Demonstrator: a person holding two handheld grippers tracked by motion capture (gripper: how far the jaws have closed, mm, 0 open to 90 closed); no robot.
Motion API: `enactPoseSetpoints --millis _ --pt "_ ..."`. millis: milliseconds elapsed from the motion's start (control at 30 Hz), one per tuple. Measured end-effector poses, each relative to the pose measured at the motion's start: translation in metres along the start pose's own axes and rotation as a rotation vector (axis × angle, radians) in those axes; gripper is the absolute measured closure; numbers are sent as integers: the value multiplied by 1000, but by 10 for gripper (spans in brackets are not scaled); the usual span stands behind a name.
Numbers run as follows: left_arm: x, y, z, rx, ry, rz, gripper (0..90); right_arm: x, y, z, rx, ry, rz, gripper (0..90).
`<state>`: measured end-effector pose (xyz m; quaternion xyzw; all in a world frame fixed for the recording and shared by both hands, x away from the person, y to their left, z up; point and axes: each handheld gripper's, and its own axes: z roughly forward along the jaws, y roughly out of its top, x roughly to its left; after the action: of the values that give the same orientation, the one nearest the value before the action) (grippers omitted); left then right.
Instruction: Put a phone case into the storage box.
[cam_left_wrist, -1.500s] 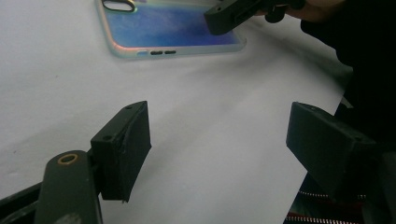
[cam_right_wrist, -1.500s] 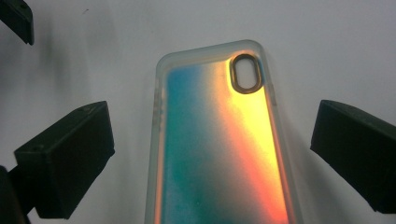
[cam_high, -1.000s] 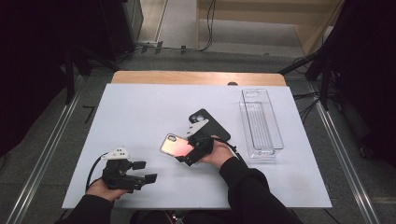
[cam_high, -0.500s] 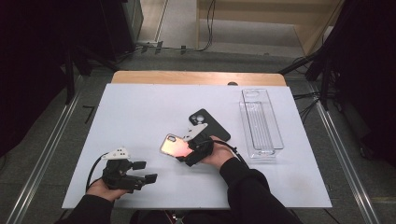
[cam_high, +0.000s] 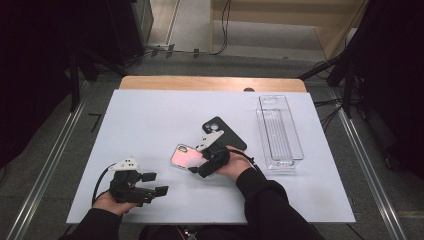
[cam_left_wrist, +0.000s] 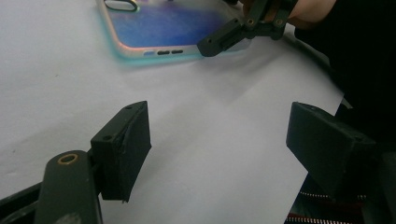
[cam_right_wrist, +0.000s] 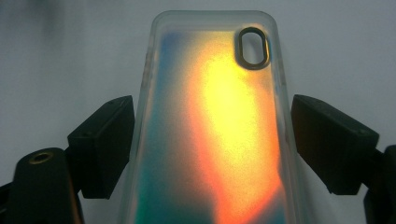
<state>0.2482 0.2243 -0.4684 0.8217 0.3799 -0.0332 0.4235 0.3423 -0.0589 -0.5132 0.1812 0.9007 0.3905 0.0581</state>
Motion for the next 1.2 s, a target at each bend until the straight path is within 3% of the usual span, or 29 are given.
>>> enactPoseSetpoints --millis 267,467,767,833,967,1200 --pt "0 0 0 0 4 -5 221 1 9 -21 -59 0 48 152" --pt "-2 2 0 -7 -6 -10 222 3 14 -43 -71 -2 87 151" --pt "-7 7 3 -8 -15 -9 221 5 3 -79 -93 -20 169 151" --pt "-7 11 5 14 -24 -3 221 7 0 -86 -101 -27 185 151" --pt "-8 21 7 4 -31 -3 221 10 -4 -95 -123 -38 204 151" --pt "-11 37 15 10 -24 -13 217 15 -12 -97 -139 -65 258 151"
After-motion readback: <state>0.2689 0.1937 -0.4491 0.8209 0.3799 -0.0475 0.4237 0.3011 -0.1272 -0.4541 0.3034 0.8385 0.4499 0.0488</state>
